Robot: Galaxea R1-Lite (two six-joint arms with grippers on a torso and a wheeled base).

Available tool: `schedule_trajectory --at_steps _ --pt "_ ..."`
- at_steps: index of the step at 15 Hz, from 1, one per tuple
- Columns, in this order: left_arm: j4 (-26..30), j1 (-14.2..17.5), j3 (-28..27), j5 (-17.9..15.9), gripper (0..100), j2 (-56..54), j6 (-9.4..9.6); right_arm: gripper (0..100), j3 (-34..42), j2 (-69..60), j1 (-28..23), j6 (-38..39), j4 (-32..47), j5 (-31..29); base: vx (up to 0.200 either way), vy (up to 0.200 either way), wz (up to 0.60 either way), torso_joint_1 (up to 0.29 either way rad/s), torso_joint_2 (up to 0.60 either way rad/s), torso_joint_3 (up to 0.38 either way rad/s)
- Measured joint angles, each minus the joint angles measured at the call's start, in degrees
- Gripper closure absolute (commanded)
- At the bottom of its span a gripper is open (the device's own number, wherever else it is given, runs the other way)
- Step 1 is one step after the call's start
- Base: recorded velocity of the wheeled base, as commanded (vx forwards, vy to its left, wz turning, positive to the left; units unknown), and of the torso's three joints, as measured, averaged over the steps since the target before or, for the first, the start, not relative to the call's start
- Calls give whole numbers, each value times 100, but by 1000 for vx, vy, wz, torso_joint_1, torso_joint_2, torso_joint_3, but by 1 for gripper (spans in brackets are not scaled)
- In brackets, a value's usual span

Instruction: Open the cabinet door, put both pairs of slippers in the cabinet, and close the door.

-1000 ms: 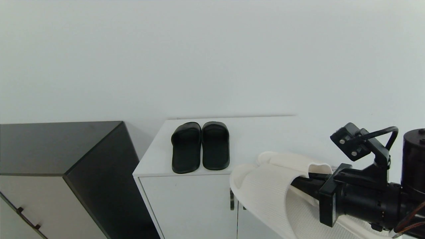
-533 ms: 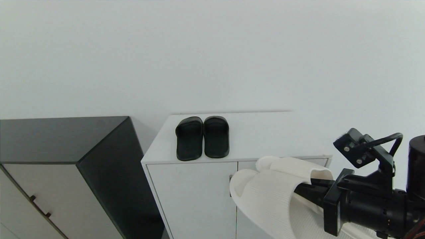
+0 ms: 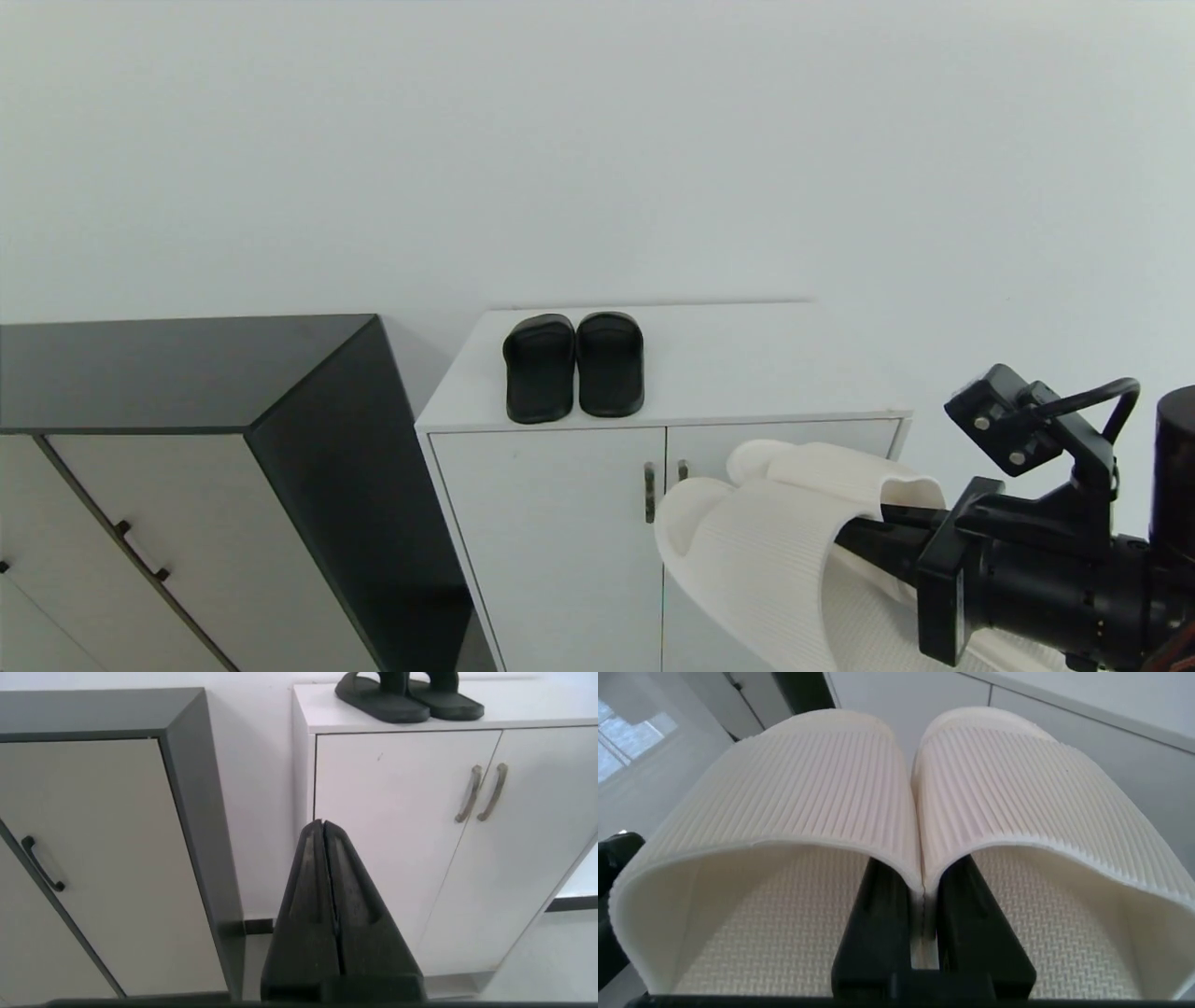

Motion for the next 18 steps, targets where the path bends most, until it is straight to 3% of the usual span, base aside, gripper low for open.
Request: schedule_trajectory --at_steps 7,11,12,14,18 --pt "-2 0 0 27 100 0 9 100 40 -6 18 -112 -24 13 0 0 0 -7 14 9" --pt "0 0 0 2 100 0 5 100 104 2 16 -121 -24 15 0 0 0 -182 438 249" --pt "0 0 0 2 0 0 7 100 107 5 16 -121 -27 17 0 0 0 -212 520 300" --pt "0 0 0 2 0 0 -93 100 113 9 16 -123 -24 20 0 0 0 -217 527 310" --pt "0 0 0 7 0 0 -98 100 146 20 16 -132 -23 13 0 0 0 -193 515 315"
